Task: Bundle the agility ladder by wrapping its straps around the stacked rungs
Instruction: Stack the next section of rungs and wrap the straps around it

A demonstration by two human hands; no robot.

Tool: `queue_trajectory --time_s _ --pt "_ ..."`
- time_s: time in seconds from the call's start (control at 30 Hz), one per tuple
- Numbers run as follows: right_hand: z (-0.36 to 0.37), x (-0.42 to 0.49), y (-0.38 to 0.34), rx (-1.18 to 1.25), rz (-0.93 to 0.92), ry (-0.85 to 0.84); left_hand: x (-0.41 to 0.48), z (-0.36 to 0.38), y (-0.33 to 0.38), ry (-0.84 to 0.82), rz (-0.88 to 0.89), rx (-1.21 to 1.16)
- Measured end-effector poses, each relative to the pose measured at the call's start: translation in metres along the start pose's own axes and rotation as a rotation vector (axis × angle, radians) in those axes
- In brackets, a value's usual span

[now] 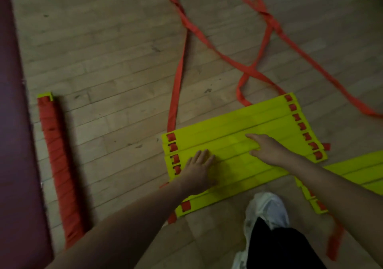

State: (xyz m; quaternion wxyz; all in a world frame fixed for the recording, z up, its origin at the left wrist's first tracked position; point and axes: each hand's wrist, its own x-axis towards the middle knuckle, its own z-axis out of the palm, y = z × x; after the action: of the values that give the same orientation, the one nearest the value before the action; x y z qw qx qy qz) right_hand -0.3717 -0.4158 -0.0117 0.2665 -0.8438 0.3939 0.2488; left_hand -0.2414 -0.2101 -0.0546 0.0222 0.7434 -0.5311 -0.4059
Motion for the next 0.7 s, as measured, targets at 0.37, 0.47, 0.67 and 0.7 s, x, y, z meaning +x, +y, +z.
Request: queue_trajectory --time_s 0.37,0.47,0.67,0.7 --pt "0.048 0.002 -0.022 -0.233 -0.193 -0.160 -0.019 -0.024 -0.075 0.027 -0.120 0.478" --pt "0.062 0.006 -0.060 -0.284 -0.307 -0.146 -0.035 -0.056 -0.115 -0.014 -0.270 0.477" --pt "0.083 0.028 -0.134 -0.315 -0.379 -0.151 -0.086 -0.098 -0.180 -0.105 -0.586 0.613" --pt "0.085 0.032 -0.144 -0.307 -0.392 -0.151 -0.094 -0.100 -0.186 -0.105 -0.584 0.619"
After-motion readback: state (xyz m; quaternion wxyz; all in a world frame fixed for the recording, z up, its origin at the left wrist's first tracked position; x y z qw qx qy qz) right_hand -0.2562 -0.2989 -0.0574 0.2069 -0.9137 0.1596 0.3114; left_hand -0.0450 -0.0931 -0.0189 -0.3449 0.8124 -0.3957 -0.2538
